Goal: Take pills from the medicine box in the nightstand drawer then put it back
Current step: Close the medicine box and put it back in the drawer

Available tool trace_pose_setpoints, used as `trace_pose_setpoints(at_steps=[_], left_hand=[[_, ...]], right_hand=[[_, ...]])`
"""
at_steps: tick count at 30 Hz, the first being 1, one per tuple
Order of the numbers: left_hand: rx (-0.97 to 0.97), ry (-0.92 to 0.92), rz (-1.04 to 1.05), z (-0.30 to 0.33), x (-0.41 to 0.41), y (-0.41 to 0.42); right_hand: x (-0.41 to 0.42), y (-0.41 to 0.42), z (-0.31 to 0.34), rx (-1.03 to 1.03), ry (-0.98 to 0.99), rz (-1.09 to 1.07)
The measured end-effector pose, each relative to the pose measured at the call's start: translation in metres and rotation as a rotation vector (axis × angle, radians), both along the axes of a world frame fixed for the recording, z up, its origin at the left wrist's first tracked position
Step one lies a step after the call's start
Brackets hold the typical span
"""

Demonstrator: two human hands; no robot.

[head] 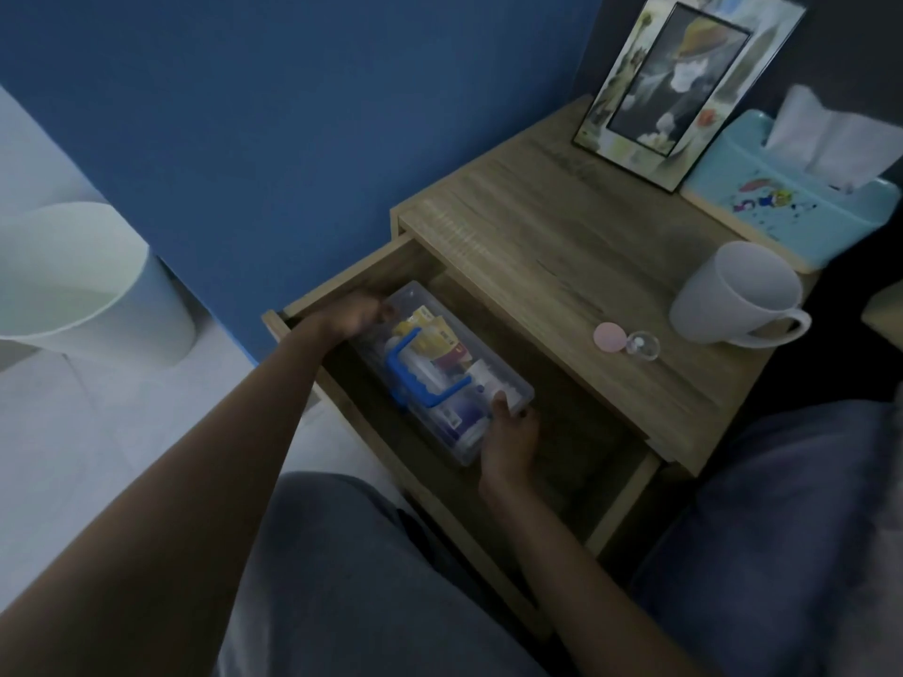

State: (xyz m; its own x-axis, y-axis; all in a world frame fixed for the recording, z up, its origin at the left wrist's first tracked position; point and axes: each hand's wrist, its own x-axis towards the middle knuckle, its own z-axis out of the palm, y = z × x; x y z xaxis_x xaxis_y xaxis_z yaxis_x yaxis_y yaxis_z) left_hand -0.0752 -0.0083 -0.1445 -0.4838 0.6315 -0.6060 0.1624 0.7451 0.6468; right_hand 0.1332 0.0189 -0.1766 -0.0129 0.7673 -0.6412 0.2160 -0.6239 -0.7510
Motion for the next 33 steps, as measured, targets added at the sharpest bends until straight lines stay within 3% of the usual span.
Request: trace_pose_setpoints(at_steps=[7,10,15,18,24,27,33], left_hand=[[0.016,-0.004,-0.016,-0.007,-0.001,0.002],[0.082,0.092,-0.023,-0.004,0.002,-0.002],[0.342,0.515,0.203,0.008,0.015,-0.035],[0.266,0.624,0.319,0.005,0.024,-0.064],[0.133,0.470,0.443,0.001,0.040,-0.073],[0.138,0.364,0.532,0.003,0.044,-0.067],[0.194,0.338,0.516,0.001,0.042,-0.065]], right_hand=[[0.006,0.002,-0.004,0.014,-0.010,0.080],[0.019,0.000,0.007,0.098,-0.004,0.216],[0.047,0.009,0.043,0.587,-0.118,0.655],[0.037,0.046,0.057,0.904,-0.242,0.886],[0.003,0.104,0.052,0.879,-0.589,1.095],[-0.003,0.113,0.045,0.848,-0.631,1.123],[-0.005,0.113,0.037,0.772,-0.648,1.155]])
